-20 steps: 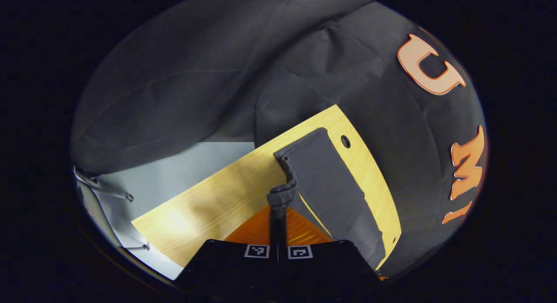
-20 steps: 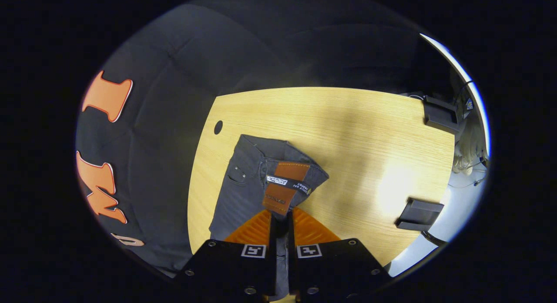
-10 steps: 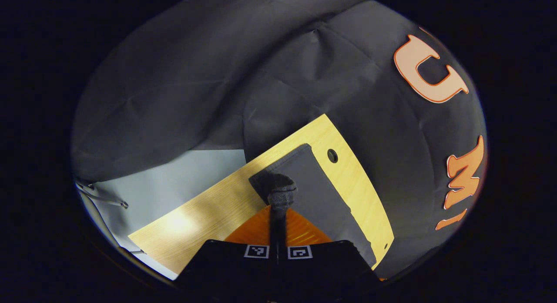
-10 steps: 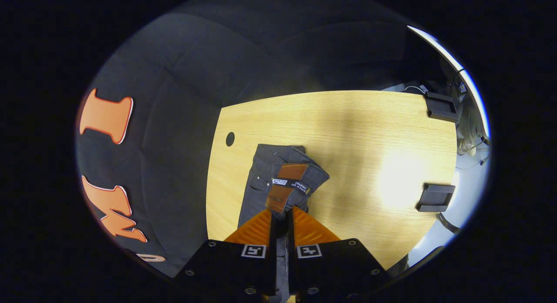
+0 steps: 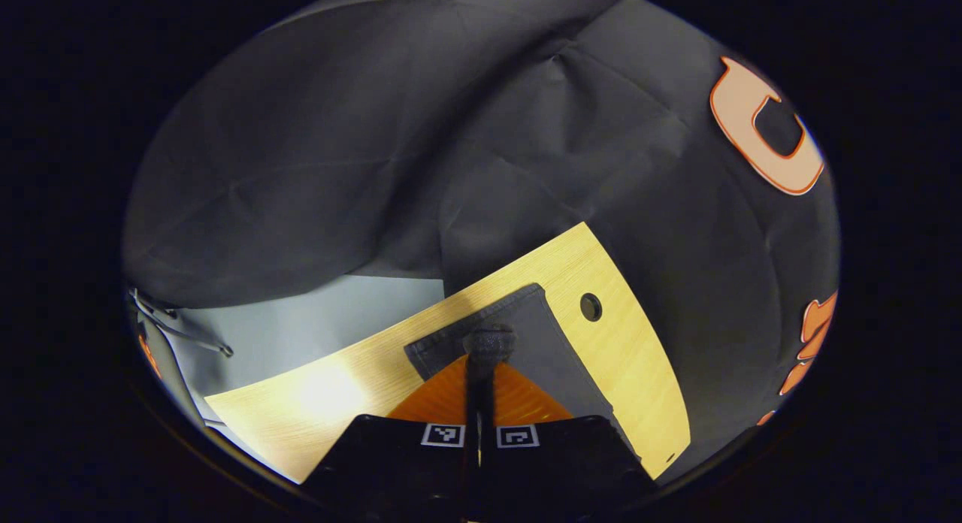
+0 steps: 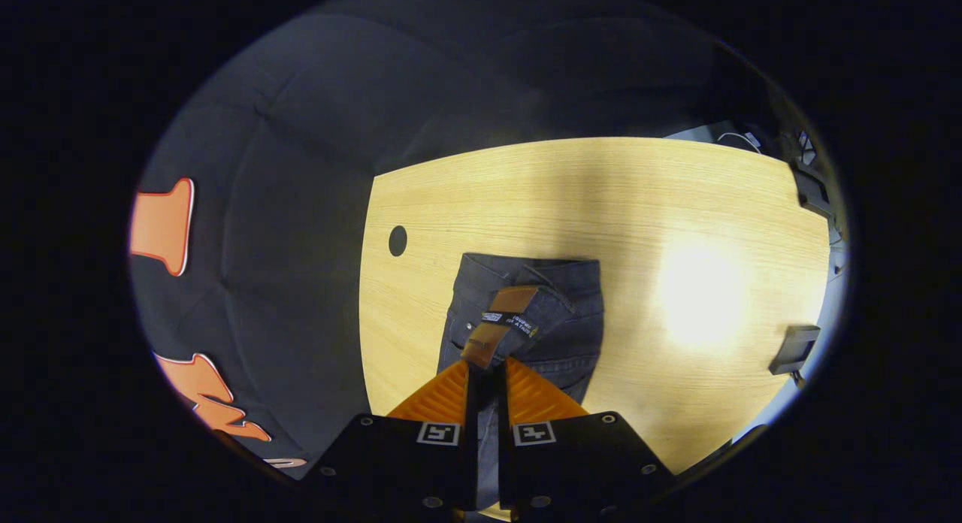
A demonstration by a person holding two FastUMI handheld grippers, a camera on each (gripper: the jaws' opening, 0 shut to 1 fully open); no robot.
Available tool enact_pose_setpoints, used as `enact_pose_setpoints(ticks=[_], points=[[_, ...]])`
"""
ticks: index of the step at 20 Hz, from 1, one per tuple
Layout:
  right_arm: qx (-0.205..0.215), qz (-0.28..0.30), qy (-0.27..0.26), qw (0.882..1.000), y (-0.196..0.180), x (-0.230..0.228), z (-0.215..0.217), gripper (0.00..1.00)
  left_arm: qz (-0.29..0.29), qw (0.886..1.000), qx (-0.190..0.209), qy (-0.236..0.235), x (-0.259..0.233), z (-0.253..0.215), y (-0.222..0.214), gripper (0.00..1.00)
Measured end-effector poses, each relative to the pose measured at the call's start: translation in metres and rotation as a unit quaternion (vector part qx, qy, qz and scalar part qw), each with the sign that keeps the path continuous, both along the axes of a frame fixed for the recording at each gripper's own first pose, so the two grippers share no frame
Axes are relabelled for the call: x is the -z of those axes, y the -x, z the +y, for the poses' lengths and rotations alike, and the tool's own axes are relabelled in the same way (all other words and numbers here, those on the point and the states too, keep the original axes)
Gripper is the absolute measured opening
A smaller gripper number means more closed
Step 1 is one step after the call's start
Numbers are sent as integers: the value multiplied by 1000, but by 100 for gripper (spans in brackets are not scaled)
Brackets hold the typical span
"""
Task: Grasp the waist and the cuffs of the jeans and fold them to make the two legs overlap; first hold the waist and fold one-third of the jeans toward the cuffs, then hold the cuffs and fold the remaining one-third in the same direction to finish folding.
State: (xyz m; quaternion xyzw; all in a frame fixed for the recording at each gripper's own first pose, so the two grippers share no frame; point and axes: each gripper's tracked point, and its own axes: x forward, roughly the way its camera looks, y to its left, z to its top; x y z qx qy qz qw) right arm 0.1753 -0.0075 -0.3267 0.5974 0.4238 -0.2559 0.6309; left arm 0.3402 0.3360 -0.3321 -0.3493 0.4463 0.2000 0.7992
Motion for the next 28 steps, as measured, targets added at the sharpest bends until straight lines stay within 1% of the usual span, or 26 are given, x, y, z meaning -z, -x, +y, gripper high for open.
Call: enact_pose_setpoints(ticks=[2,4,8,9,10,11,13,14,15,16,17,18,19,20,21,22,23,24,25,27,28], points=[[-3,6,-7,1000,-17,11,4,12,16,999,15,-26,10,-4,-11,1],[-12,14,-8,1000,-28,19,5,12,23,999,23,-40,16,-6,-24,1],[-16,31,-25,999,-42,30,9,12,37,999,20,-27,32,-6,-36,1],[-15,34,-29,999,-44,32,9,12,40,999,25,-27,32,-7,-37,1],[-22,37,-33,999,-45,32,9,12,38,998,31,-28,31,-10,-42,2],[-22,41,-36,998,-47,32,10,12,34,998,39,-25,38,-17,-52,6],[-20,39,-47,998,-50,27,10,12,17,998,50,-21,35,-25,-62,10],[-17,35,-54,998,-50,24,15,12,11,998,53,-24,31,-24,-65,16],[-16,31,-55,998,-50,22,11,13,6,998,57,-24,31,-25,-66,19],[-19,26,-53,998,-51,21,11,14,-4,998,58,-24,27,-26,-68,36],[-19,18,-54,998,-54,18,12,6,-19,998,59,-28,21,-26,-75,48],[-10,-3,-57,998,-63,10,10,18,-37,996,68,-33,16,-29,-84,59],[1,-36,-58,998,-78,1,9,25,-52,995,75,-41,6,-29,-88,71],[11,-65,-58,996,-90,-9,5,31,-67,993,83,-48,-2,-28,-91,81],[20,-82,-56,995,-96,-17,1,36,-74,992,92,-51,-9,-31,-90,82],[21,-85,-52,995,-96,-21,0,29,-86,990,105,-49,-10,-38,-88,84],[15,-84,-43,995,-91,-22,-1,44,-91,988,117,-50,-13,-42,-86,90],[4,-77,-33,996,-87,-19,-1,46,-103,984,133,-56,-17,-44,-85,97],[-9,-71,-22,997,-75,-16,0,49,-109,981,147,-66,-18,-45,-86,97],[-32,-63,3,997,-60,-11,2,55,-127,970,183,-92,-22,-47,-84,97],[-42,-63,13,997,-54,-8,3,69,-137,963,203,-109,-24,-50,-83,98]])
